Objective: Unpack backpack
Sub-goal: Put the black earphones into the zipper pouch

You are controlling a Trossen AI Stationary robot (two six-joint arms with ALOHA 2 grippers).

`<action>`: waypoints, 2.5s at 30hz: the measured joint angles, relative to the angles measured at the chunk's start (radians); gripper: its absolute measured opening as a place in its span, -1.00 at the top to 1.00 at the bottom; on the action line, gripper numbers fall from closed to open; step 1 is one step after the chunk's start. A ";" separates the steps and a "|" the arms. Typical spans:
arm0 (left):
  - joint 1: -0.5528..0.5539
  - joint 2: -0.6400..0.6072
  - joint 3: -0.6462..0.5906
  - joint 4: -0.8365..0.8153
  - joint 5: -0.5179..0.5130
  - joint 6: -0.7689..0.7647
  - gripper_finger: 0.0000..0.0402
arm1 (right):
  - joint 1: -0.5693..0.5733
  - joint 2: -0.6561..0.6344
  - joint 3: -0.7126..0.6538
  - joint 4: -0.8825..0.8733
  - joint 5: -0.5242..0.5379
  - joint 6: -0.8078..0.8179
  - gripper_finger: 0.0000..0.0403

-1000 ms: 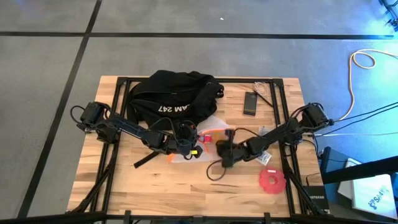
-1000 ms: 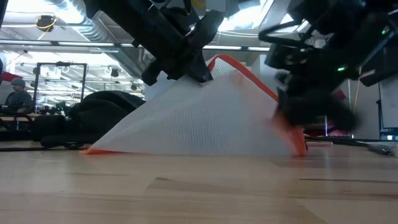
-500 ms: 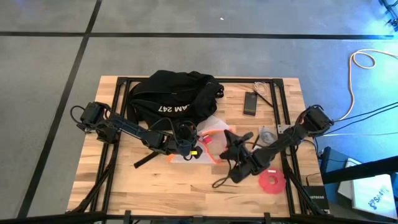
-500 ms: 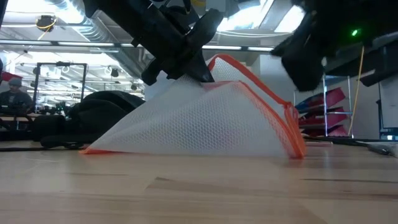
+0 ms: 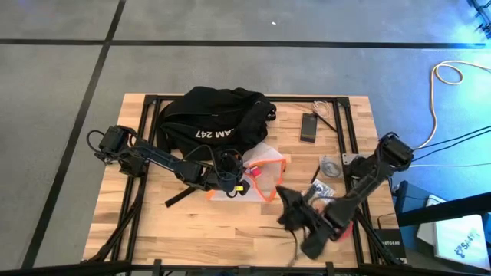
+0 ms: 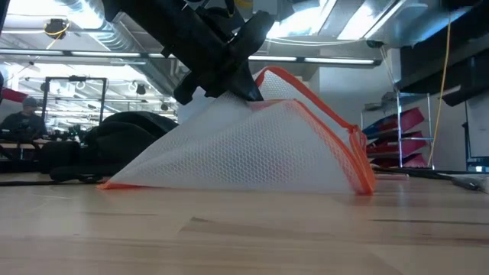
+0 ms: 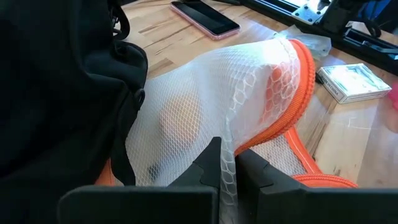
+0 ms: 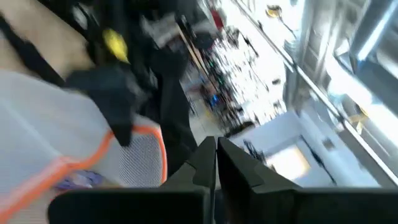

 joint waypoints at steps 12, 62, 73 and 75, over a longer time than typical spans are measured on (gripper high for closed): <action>0.000 0.000 0.000 0.001 0.000 -0.003 1.00 | 0.144 -0.047 0.074 -0.016 -0.013 0.118 1.00; 0.005 0.000 0.000 0.000 0.000 -0.003 1.00 | -0.450 -0.408 -0.302 -1.206 -1.722 1.266 -0.03; 0.005 0.000 0.000 0.001 0.000 -0.004 1.00 | -0.635 -0.294 -0.290 -1.167 -1.774 1.001 0.02; 0.005 0.000 0.000 0.001 0.000 -0.003 1.00 | -0.672 -0.252 -0.285 -1.162 -1.765 0.928 0.02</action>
